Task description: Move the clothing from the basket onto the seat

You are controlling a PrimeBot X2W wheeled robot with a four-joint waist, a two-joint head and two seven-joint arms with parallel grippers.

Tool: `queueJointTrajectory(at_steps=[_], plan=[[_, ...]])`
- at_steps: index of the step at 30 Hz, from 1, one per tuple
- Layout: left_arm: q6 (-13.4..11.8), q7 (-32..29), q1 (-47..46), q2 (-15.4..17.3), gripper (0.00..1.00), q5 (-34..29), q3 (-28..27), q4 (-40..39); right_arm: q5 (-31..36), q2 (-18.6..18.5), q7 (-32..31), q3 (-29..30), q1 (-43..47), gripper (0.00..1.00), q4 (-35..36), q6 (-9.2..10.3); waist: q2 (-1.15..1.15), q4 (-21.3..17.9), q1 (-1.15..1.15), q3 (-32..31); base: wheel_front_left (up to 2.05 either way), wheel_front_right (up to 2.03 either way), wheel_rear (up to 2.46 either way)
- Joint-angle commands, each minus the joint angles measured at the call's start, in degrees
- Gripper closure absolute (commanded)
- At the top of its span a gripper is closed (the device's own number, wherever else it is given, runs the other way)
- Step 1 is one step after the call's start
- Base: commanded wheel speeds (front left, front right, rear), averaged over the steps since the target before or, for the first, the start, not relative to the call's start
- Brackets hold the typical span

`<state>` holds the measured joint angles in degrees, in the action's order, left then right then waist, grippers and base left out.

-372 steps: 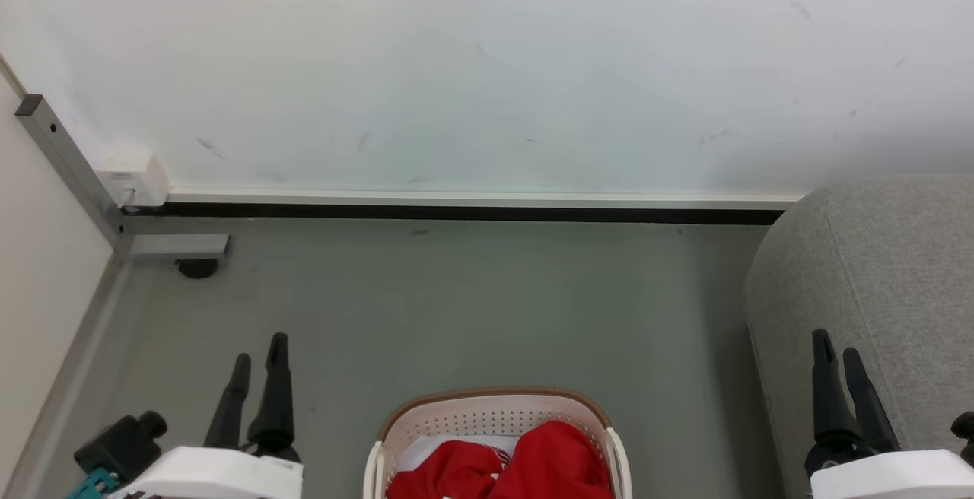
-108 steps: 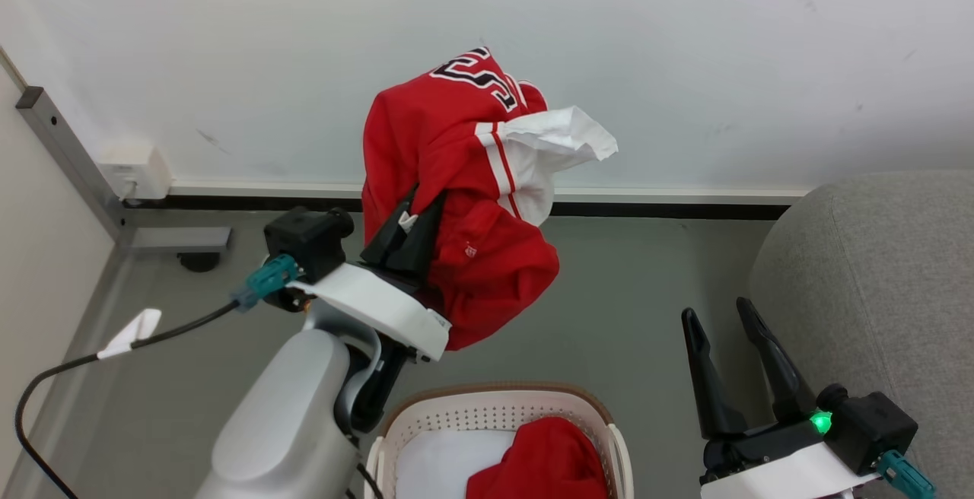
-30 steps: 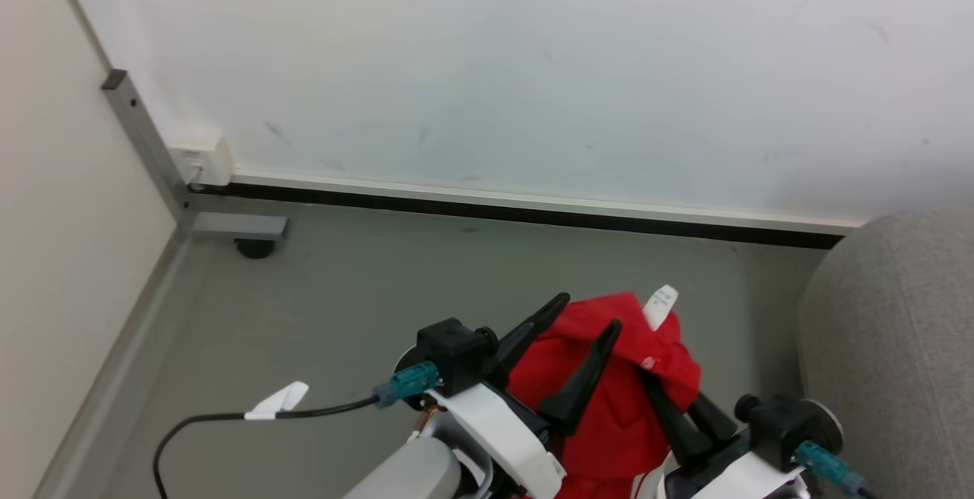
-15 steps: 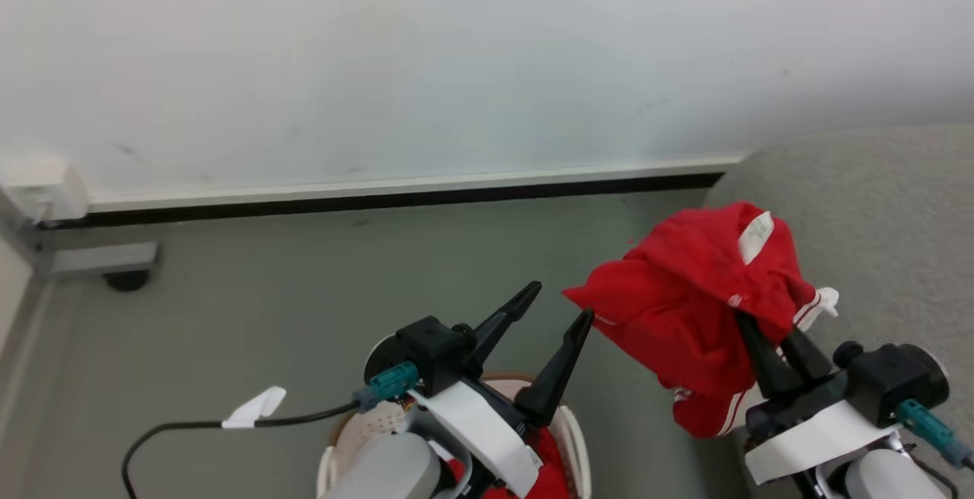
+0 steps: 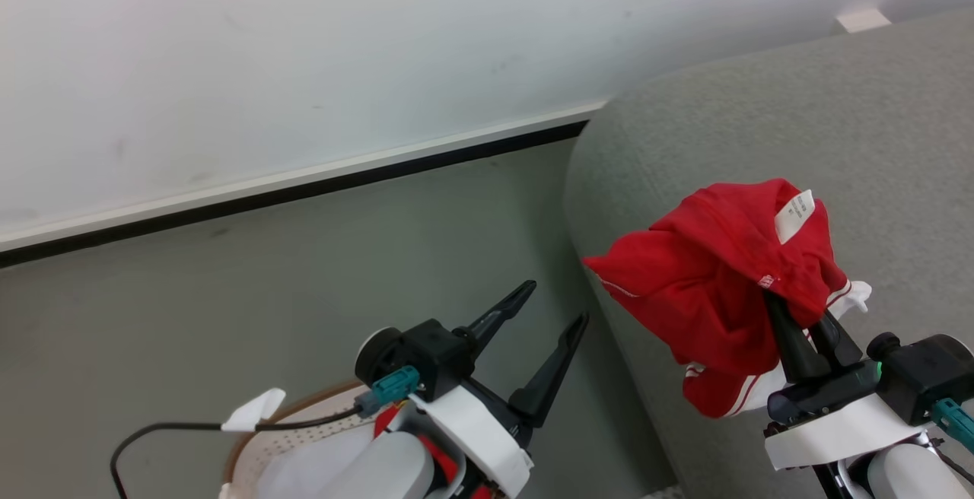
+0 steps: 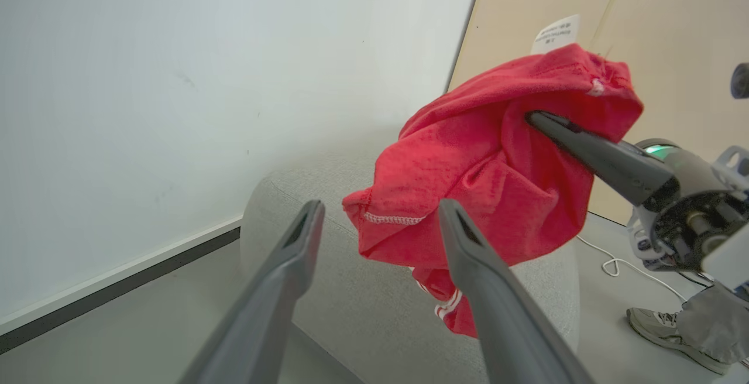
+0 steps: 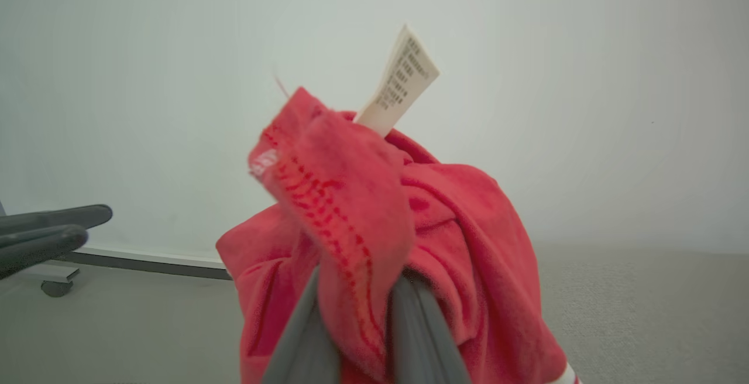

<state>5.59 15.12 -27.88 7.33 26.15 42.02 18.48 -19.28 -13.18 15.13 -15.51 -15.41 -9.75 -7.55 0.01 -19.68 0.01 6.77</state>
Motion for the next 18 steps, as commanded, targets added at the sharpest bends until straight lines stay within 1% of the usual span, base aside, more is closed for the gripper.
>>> queueJointTrajectory(at_steps=[1,4,9,14,18], plan=[[0.22,0.04,0.63,0.2,0.0,-0.68,-0.03,0.24,0.56,-0.13,0.03,0.47,0.5,1.0,0.4,0.12,-0.01,-2.21,-0.01,0.69,0.0,0.0,0.0],[0.31,0.04,0.82,-0.12,0.0,-1.43,-0.28,0.39,0.66,-0.1,0.03,0.76,0.98,1.0,0.74,0.12,-0.01,-3.28,-0.01,0.8,0.0,0.0,0.0],[0.59,0.04,0.99,-0.43,0.0,-2.21,-0.54,0.72,0.74,-0.08,0.03,1.31,1.15,1.0,1.14,0.12,-0.01,-3.97,-0.01,0.99,0.0,0.0,0.0],[0.84,0.04,1.04,-0.62,0.0,-2.66,-0.59,0.88,0.71,-0.4,0.03,1.75,0.83,1.0,1.26,0.12,-0.01,-3.8,-0.01,1.27,0.0,0.0,0.0],[1.05,0.04,0.52,-0.32,0.0,-3.33,-0.31,1.05,0.96,-1.6,0.03,1.28,-1.19,1.0,0.66,0.12,-0.01,-2.99,-0.01,2.16,0.0,0.0,0.0]])
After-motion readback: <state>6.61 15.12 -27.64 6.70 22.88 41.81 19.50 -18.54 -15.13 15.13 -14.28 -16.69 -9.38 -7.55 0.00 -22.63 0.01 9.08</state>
